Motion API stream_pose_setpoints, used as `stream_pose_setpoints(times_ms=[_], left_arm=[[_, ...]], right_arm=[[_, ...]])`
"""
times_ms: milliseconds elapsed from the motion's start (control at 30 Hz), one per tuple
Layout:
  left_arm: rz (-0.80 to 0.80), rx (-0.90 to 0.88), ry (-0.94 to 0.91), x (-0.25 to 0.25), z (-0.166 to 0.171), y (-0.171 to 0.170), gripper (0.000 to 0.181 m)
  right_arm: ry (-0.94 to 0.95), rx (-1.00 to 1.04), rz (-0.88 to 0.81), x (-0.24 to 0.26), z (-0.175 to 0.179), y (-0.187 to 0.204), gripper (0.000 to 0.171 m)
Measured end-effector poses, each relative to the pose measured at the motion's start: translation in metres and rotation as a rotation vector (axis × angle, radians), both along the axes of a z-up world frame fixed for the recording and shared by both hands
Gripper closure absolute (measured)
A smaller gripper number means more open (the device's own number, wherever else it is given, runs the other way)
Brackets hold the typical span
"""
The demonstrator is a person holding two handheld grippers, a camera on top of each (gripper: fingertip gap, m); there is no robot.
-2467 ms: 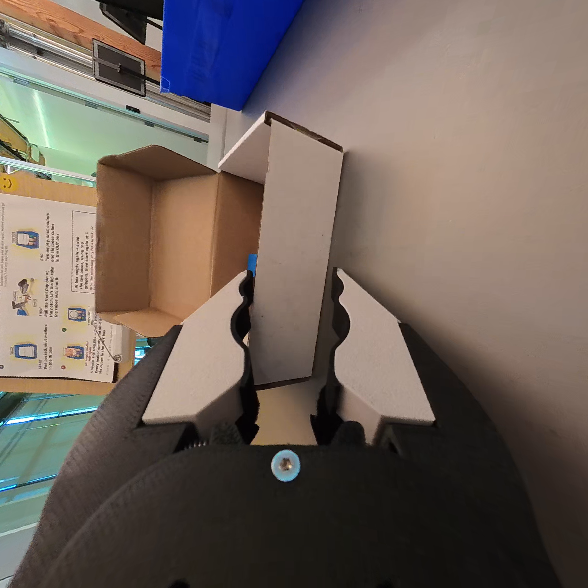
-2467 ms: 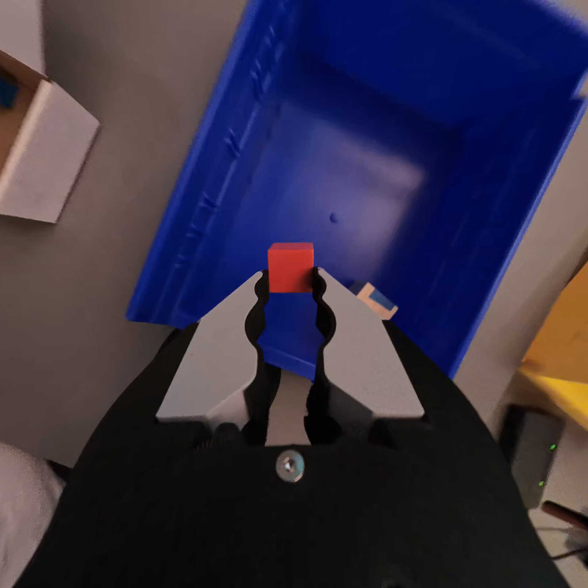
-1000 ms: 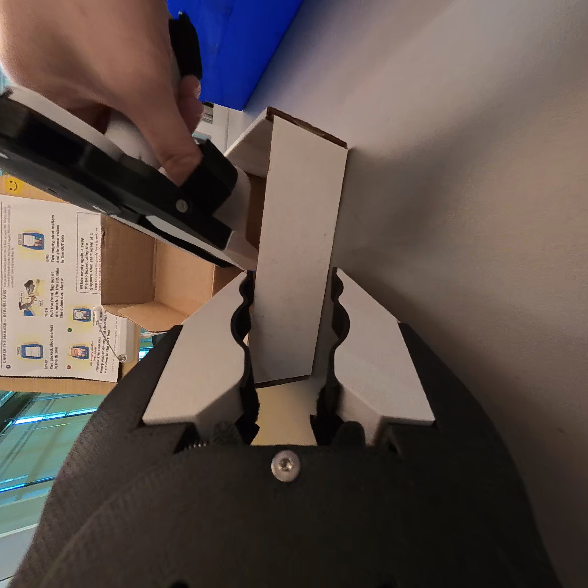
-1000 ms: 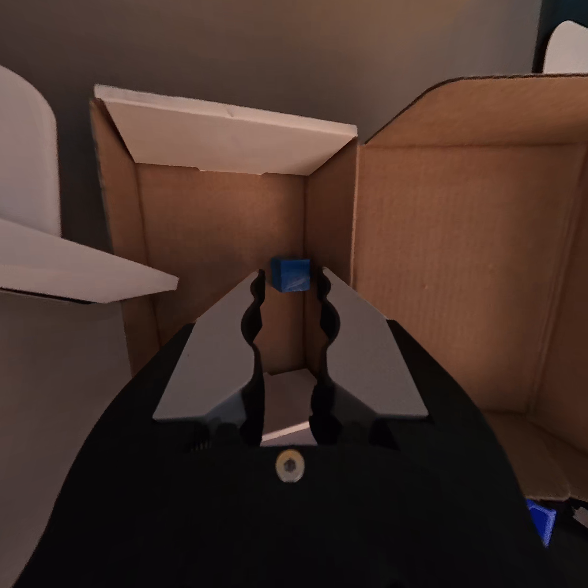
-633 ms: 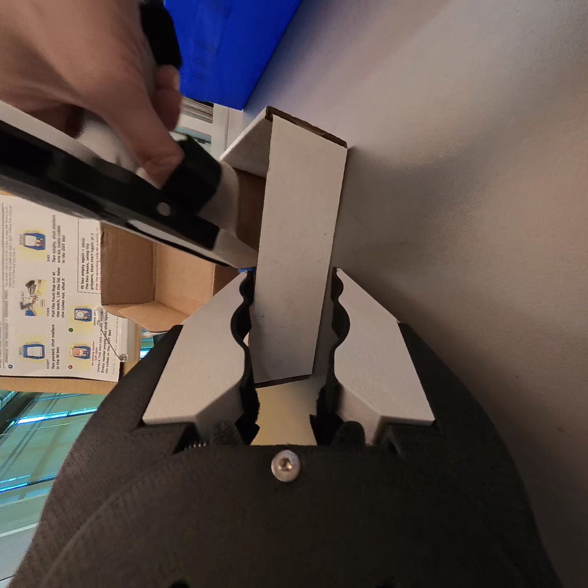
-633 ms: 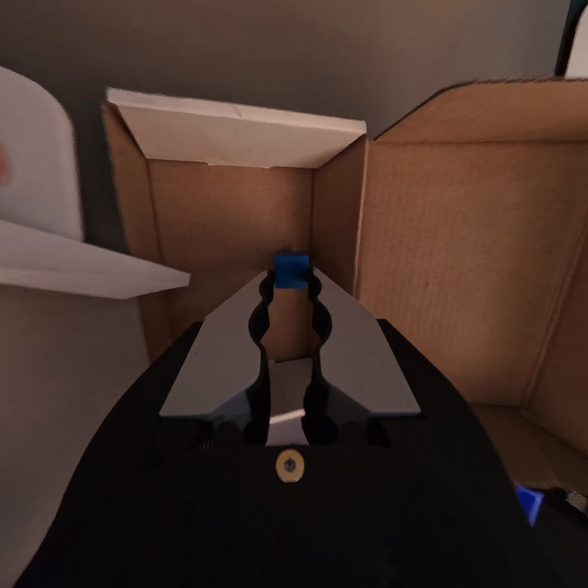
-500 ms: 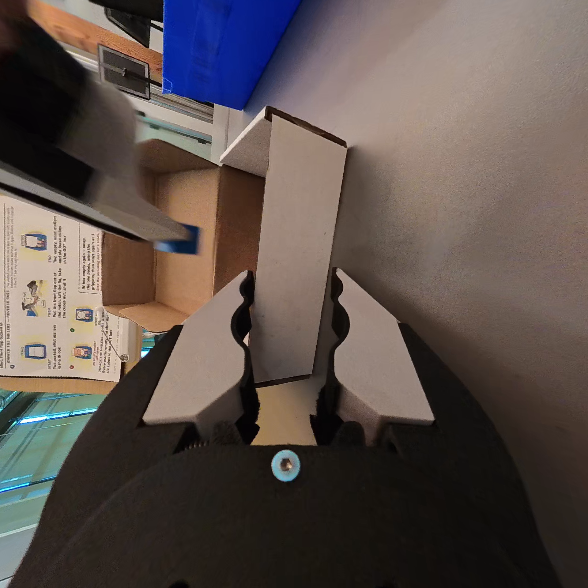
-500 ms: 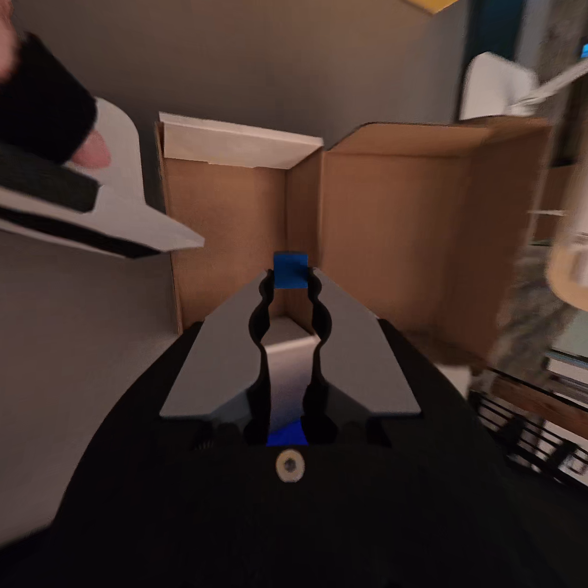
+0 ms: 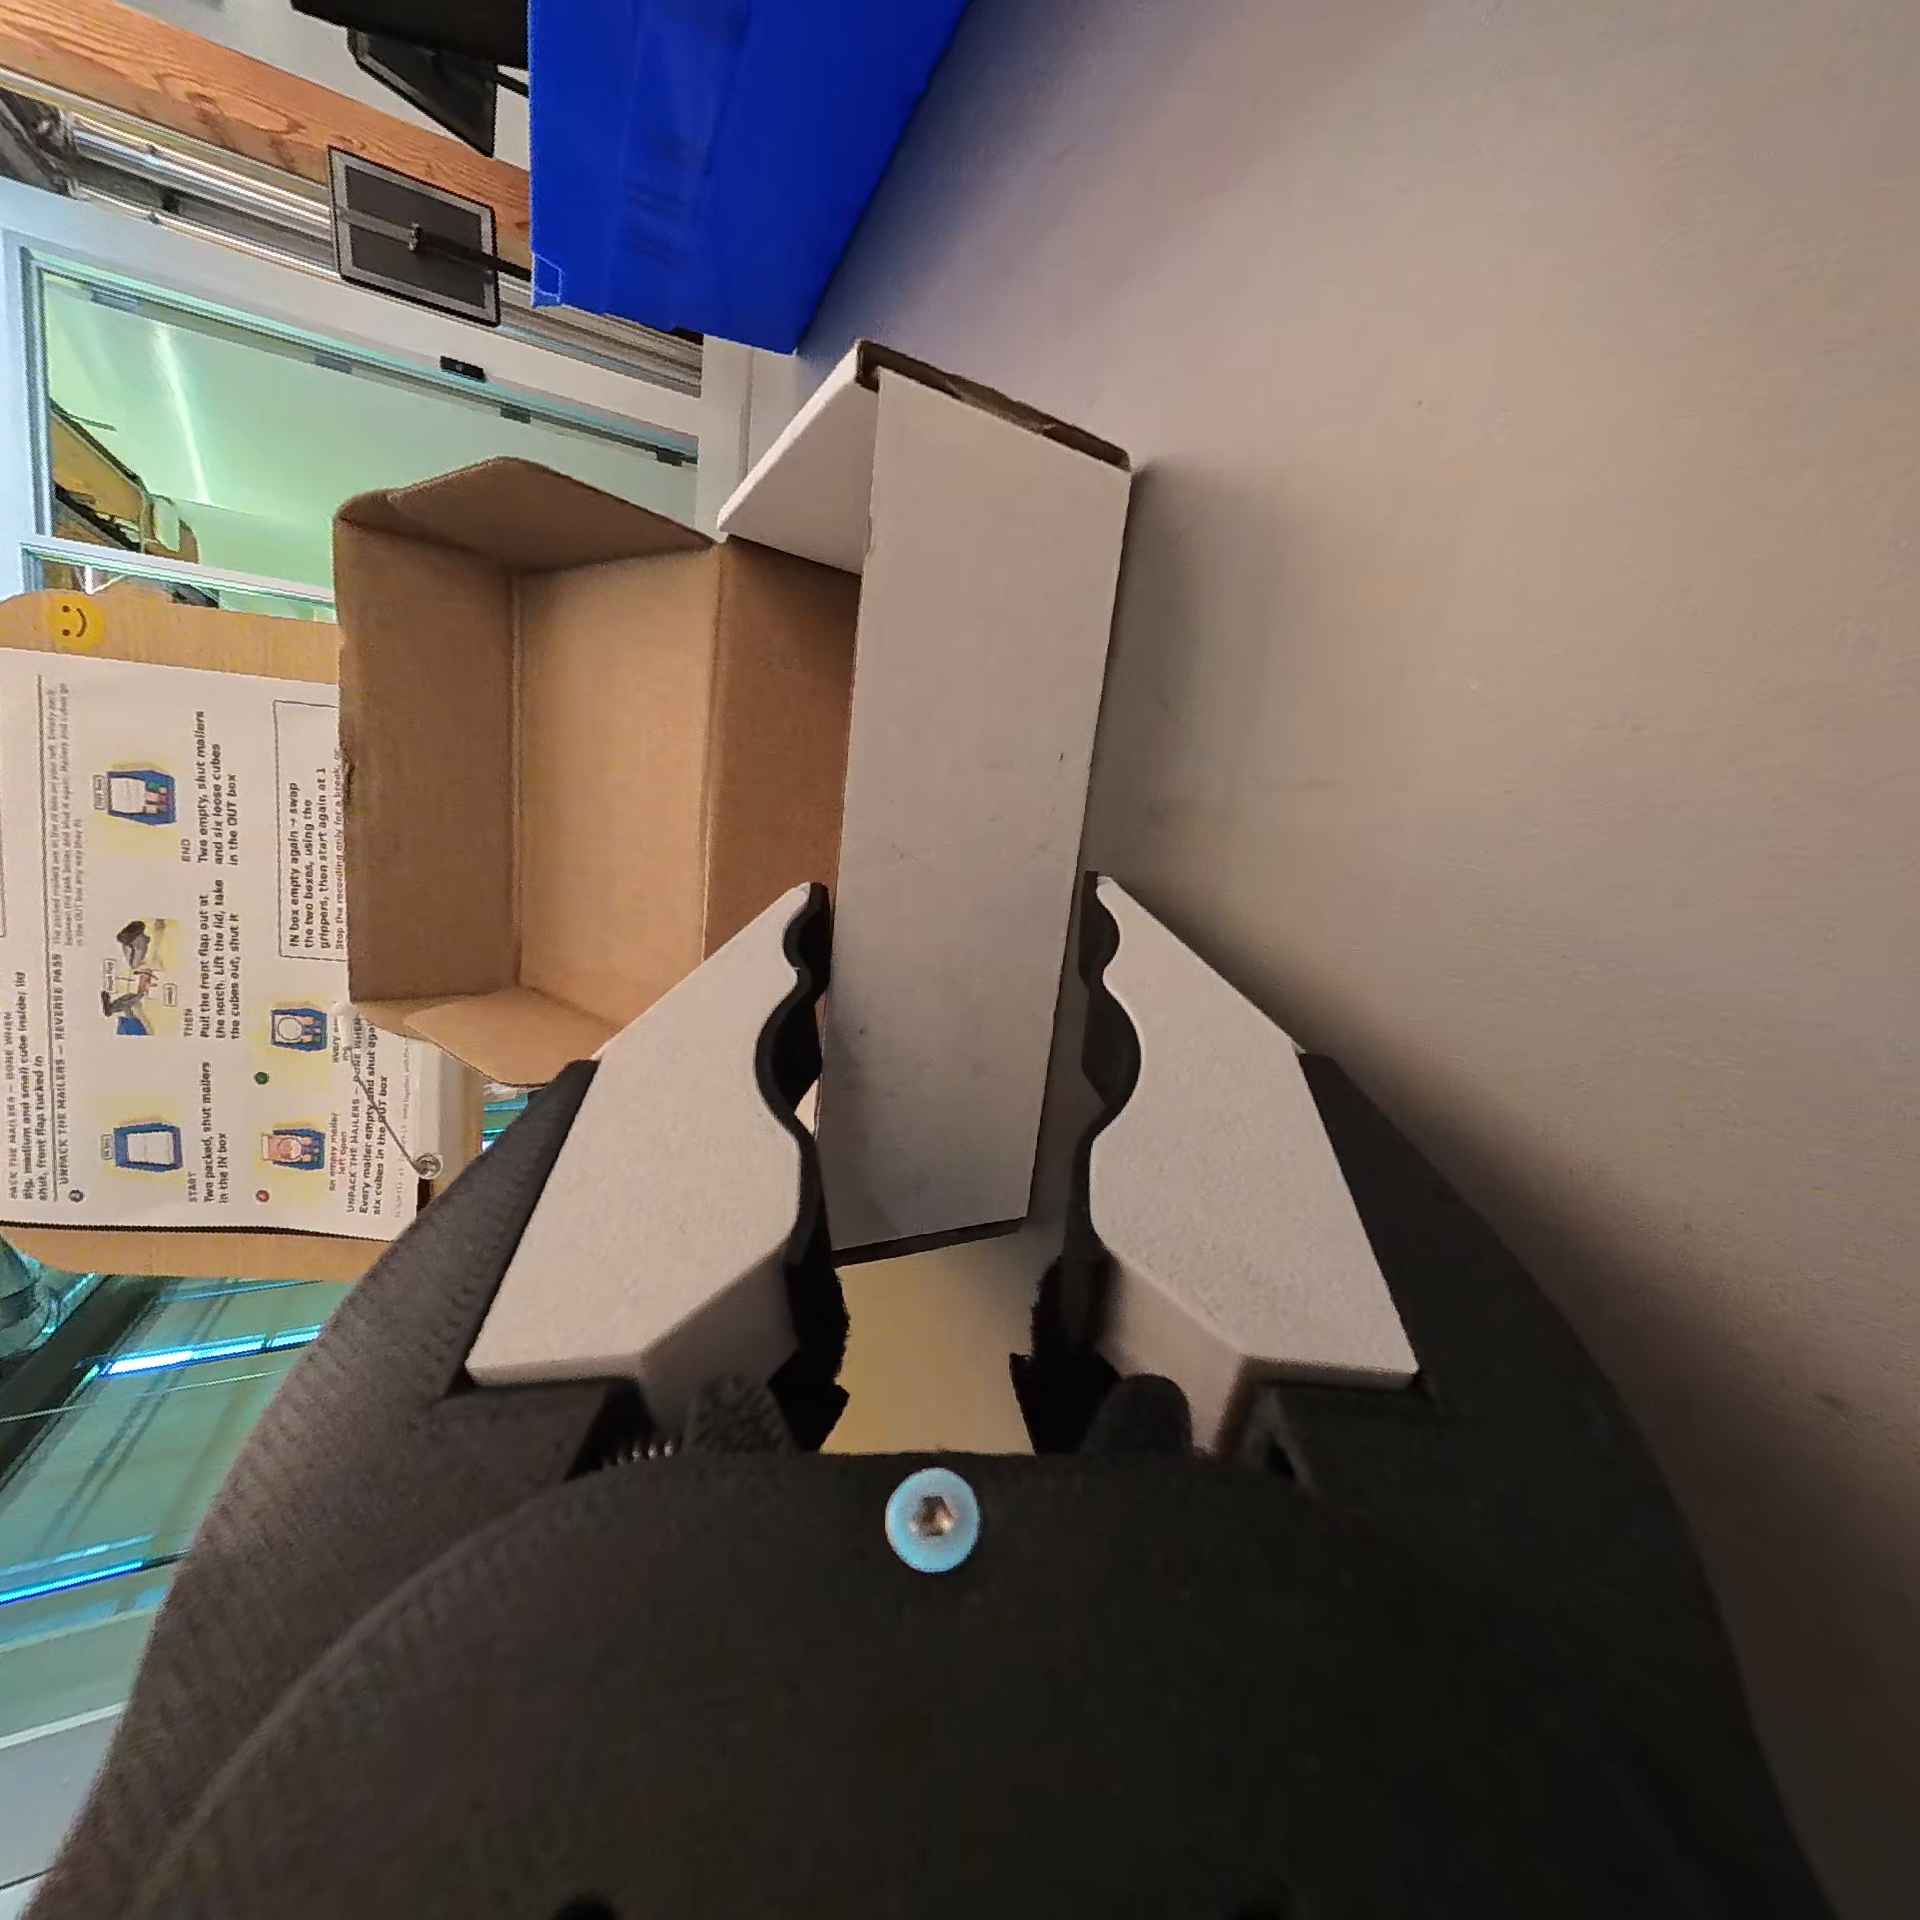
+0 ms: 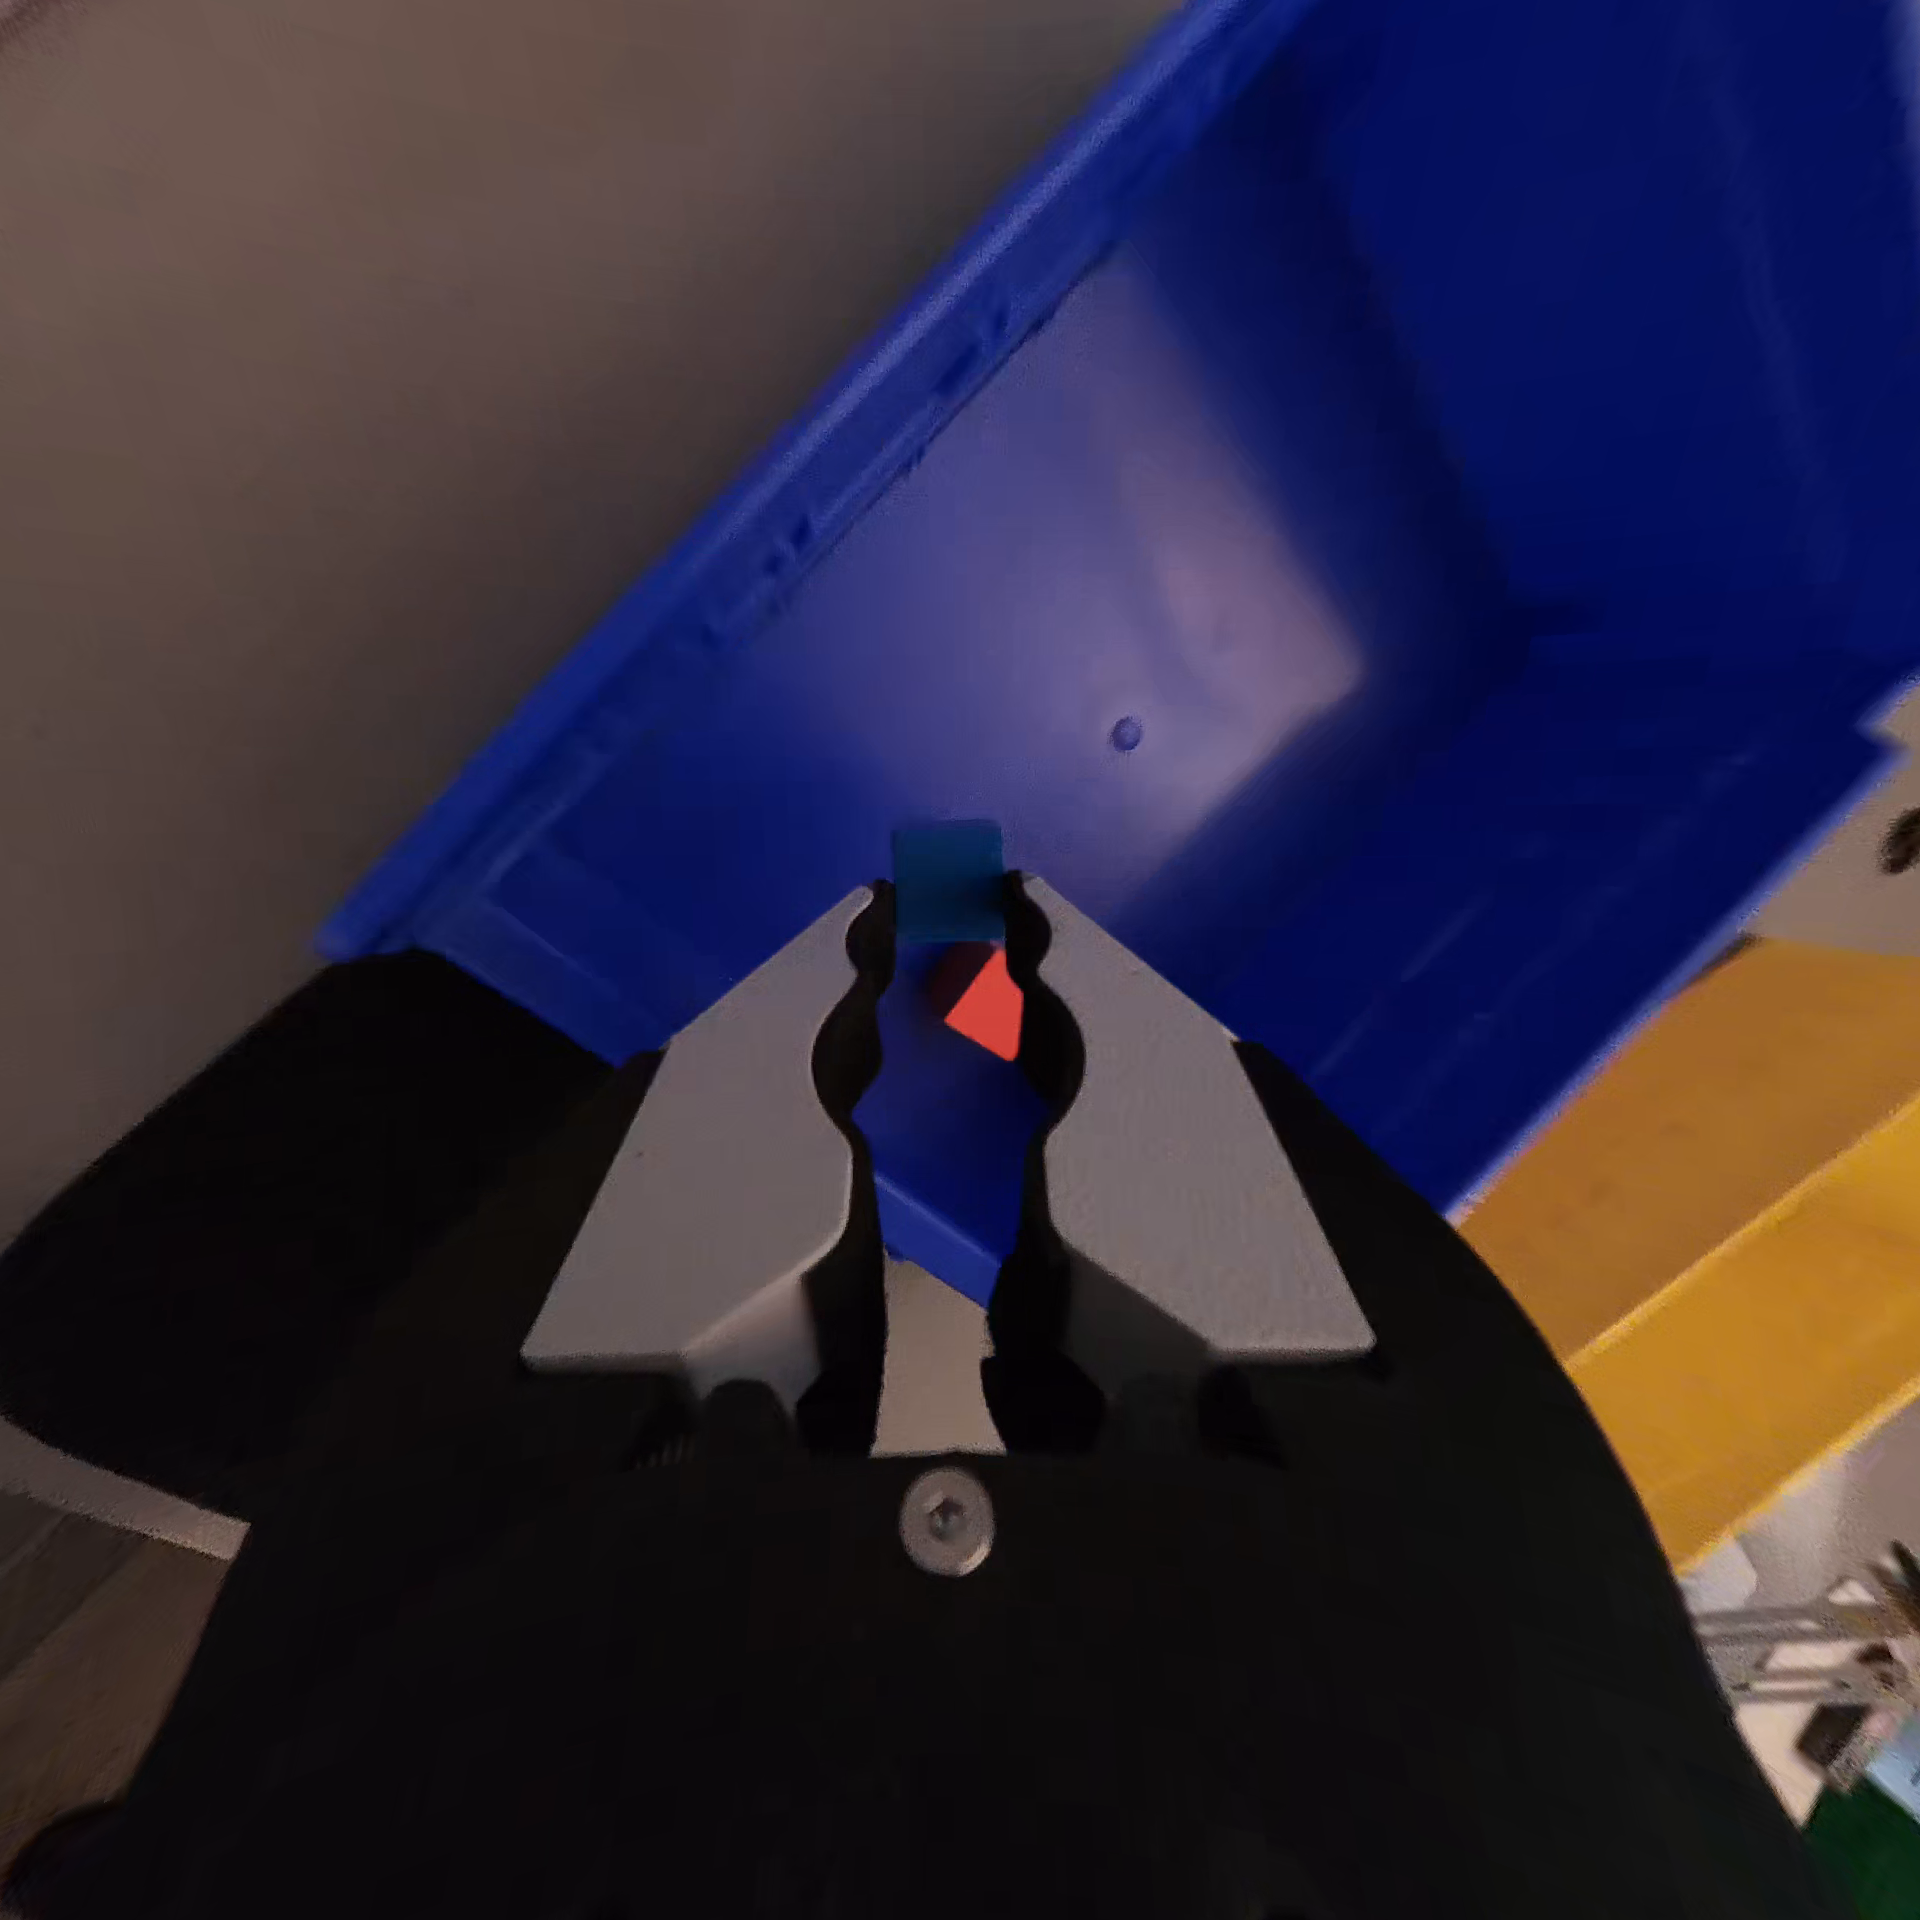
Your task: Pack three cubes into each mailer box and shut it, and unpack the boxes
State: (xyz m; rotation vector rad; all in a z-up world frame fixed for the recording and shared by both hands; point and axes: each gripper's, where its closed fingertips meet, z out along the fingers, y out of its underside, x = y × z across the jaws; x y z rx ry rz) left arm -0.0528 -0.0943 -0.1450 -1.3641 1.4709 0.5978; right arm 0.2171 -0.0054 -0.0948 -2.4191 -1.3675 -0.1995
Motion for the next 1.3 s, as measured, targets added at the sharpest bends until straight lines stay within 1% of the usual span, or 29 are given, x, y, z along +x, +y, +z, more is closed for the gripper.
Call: stream_pose_setpoints(times_ms=[67,167,300,367,467,500,567,633,667,733,800,833,867,933,967,1000,1033,1100,1167,1200,1300], left_arm=[[0.000,0.003,0.004,-0.001,0.000,0.000,0.134],[0.001,0.009,0.011,-0.001,0.000,0.000,0.134],[0.008,0.000,-0.003,-0.002,0.001,0.000,0.133],[0.009,-0.014,-0.020,-0.002,0.002,0.000,0.130],[-0.008,-0.036,-0.051,-0.005,0.009,-0.004,0.116],[-0.031,-0.062,-0.085,-0.004,0.011,-0.008,0.117],[-0.086,-0.175,-0.181,0.002,0.013,-0.021,0.115],[-0.152,-0.316,-0.314,0.013,0.022,-0.036,0.110],[-0.187,-0.389,-0.401,0.018,0.032,-0.043,0.109],[-0.242,-0.504,-0.615,0.023,0.065,-0.048,0.109],[-0.244,-0.562,-0.850,0.012,0.108,-0.032,0.112],[-0.213,-0.563,-0.959,0.001,0.129,-0.016,0.117],[-0.167,-0.552,-1.051,-0.014,0.146,0.004,0.126],[-0.090,-0.531,-1.144,-0.042,0.170,0.042,0.144],[-0.055,-0.517,-1.157,-0.053,0.180,0.059,0.148],[-0.004,-0.502,-1.160,-0.063,0.186,0.077,0.147],[0.057,-0.501,-1.160,-0.072,0.189,0.093,0.142],[0.149,-0.552,-1.167,-0.081,0.188,0.116,0.124],[0.193,-0.611,-1.171,-0.083,0.178,0.133,0.110],[0.197,-0.624,-1.178,-0.084,0.172,0.140,0.105],[0.185,-0.656,-1.234,-0.081,0.154,0.154,0.111]], right_arm=[[0.014,-0.051,-0.003,0.004,-0.024,-0.002,0.149],[0.028,-0.094,-0.018,0.011,-0.047,-0.002,0.149],[0.006,-0.116,-0.027,0.020,-0.060,-0.001,0.149],[0.016,-0.104,-0.029,0.021,-0.057,0.000,0.142],[0.086,-0.028,-0.033,0.015,-0.039,0.005,0.133],[0.112,0.015,-0.030,0.011,-0.029,0.007,0.128],[0.175,0.142,-0.019,-0.004,-0.003,0.011,0.126],[0.299,0.319,0.048,-0.040,0.034,0.012,0.125],[0.382,0.400,0.094,-0.063,0.053,0.008,0.124],[0.571,0.515,0.167,-0.110,0.085,-0.004,0.123],[0.699,0.558,0.189,-0.145,0.099,-0.008,0.107],[0.716,0.556,0.180,-0.156,0.099,-0.005,0.103],[0.725,0.543,0.163,-0.164,0.096,0.001,0.100],[0.757,0.517,0.111,-0.176,0.092,0.019,0.097],[0.787,0.502,0.089,-0.181,0.091,0.028,0.097],[0.818,0.477,0.071,-0.186,0.091,0.036,0.097],[0.842,0.455,0.041,-0.188,0.089,0.045,0.097],[0.882,0.416,-0.015,-0.191,0.082,0.056,0.099],[0.937,0.423,-0.022,-0.197,0.075,0.059,0.113],[0.935,0.443,-0.019,-0.198,0.071,0.059,0.114],[0.861,0.511,-0.024,-0.194,0.063,0.063,0.117]])
